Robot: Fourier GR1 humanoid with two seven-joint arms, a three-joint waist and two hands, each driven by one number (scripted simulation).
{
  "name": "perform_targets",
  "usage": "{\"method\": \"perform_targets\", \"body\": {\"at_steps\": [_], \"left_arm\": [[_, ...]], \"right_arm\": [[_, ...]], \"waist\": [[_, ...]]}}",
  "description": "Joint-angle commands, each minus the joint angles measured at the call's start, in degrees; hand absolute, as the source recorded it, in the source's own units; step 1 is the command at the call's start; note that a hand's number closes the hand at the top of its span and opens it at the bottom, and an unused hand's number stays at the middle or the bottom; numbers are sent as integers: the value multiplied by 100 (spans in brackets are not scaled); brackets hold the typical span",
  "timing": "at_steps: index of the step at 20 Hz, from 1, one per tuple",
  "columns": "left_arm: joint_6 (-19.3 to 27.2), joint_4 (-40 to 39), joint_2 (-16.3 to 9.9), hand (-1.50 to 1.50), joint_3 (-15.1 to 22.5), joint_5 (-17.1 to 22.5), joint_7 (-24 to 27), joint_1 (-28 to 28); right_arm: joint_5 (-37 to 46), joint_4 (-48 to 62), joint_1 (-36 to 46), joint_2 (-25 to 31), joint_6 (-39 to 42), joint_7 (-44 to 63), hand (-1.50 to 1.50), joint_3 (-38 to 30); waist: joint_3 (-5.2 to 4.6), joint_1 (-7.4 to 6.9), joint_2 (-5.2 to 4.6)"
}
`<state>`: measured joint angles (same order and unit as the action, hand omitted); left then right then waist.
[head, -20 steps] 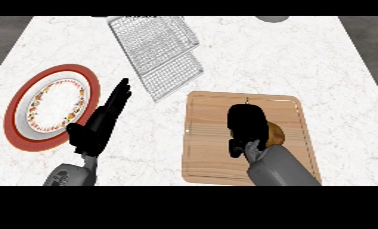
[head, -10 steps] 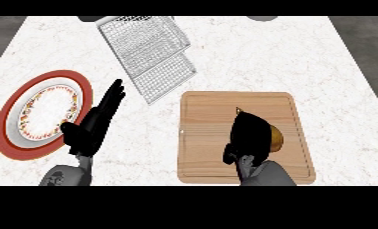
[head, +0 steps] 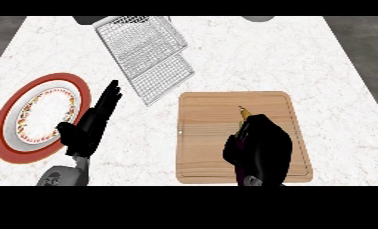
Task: Pick the eggplant from the cutting board and place it in the tiered basket
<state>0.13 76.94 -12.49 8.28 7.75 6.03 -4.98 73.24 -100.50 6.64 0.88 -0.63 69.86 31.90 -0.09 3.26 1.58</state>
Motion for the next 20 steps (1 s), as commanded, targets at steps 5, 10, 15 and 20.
{"method": "perform_targets", "body": {"at_steps": [5,10,15,20], "left_arm": [[-38,66,90,0,161,-76,-28,-43],[-194,88,32,0,206,-73,-44,-158],[-180,-34,71,0,204,-106,-91,-345],[-225,-69,199,0,294,-108,-78,-489]], "right_arm": [[1297,-1185,718,-84,-435,1532,150,570],[1229,-1164,1387,-85,-168,1534,150,226],[1072,-946,2279,-85,-23,1534,150,-414],[594,-326,3270,-85,82,1534,150,-1207]], "waist": [[-13,-254,-50],[-14,-451,-104],[-22,-581,-160],[-26,-772,-210]]}}
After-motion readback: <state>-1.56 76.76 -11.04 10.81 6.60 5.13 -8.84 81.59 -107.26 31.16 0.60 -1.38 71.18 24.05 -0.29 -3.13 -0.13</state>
